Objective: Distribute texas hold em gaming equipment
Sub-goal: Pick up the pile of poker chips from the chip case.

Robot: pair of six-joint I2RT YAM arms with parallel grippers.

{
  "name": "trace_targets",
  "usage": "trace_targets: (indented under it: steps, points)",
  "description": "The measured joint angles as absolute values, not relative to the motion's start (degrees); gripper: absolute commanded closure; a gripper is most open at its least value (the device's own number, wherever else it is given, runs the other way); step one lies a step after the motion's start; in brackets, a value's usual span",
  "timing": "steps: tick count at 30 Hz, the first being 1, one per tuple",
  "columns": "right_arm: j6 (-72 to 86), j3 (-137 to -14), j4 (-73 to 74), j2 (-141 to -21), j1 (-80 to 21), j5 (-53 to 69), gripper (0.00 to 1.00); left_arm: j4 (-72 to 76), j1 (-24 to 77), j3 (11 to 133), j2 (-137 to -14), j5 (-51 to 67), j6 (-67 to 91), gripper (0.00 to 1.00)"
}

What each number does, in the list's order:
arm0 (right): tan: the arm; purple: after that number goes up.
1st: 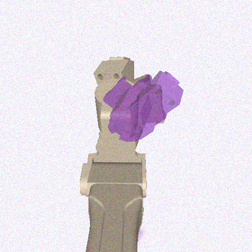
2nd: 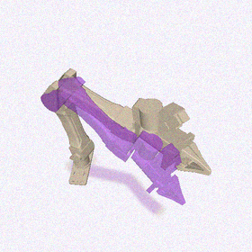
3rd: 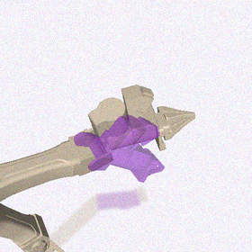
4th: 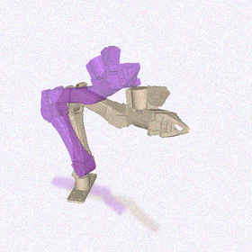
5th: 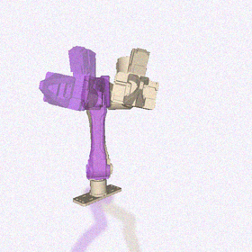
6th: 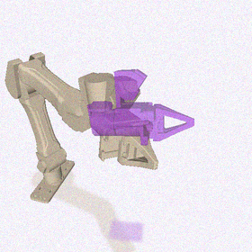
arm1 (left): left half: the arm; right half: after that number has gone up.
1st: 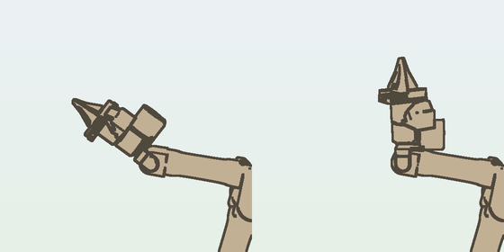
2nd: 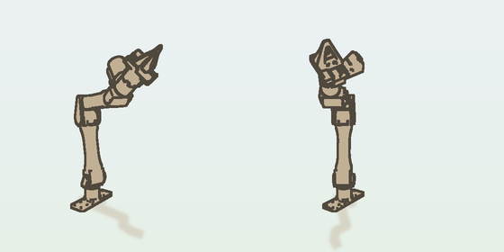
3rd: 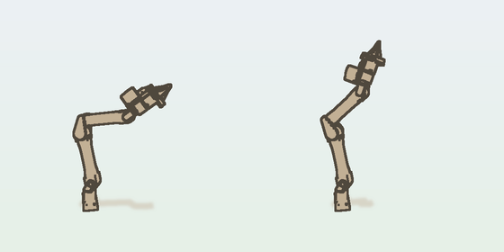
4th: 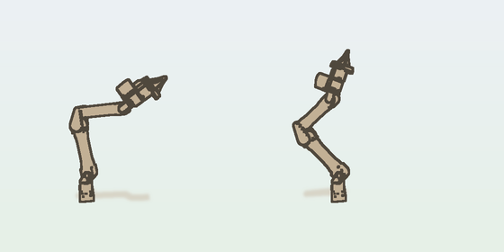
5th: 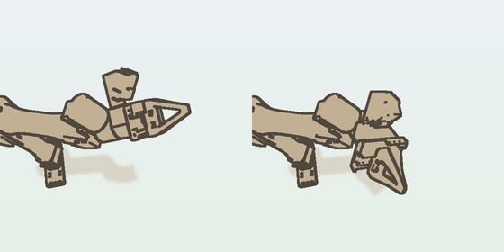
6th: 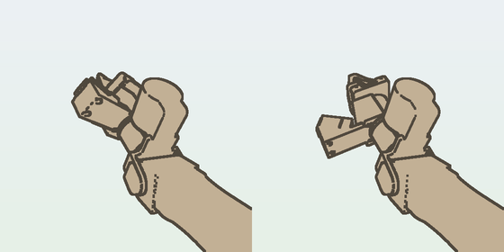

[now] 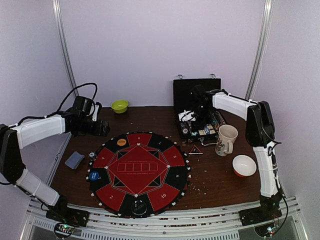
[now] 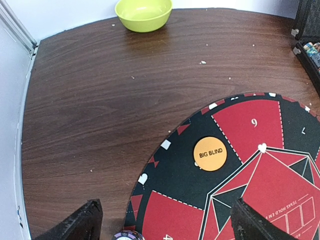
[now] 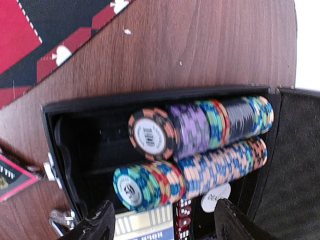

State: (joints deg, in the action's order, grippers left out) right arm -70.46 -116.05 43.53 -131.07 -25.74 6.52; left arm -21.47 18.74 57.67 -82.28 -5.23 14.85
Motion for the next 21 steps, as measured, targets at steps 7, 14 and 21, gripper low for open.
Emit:
trace_targets:
  steps: [7, 14, 21]
  points:
    - [-72.05, -115.85, 44.53, -130.54, -25.02, 4.56, 0.35, -21.5, 18.74, 57.67, -82.96, -5.23, 14.39, 0.08]
    - [-72.38, -115.85, 44.31, -131.66, -25.08, 3.18, 0.4, -21.5, 18.74, 57.67, -82.96, -5.23, 14.2, 0.08]
    - [-72.84, -113.93, 43.92, -132.94, -25.08, 2.96, 0.45, -21.52, 18.74, 57.67, -83.02, -5.21, 14.2, 0.08]
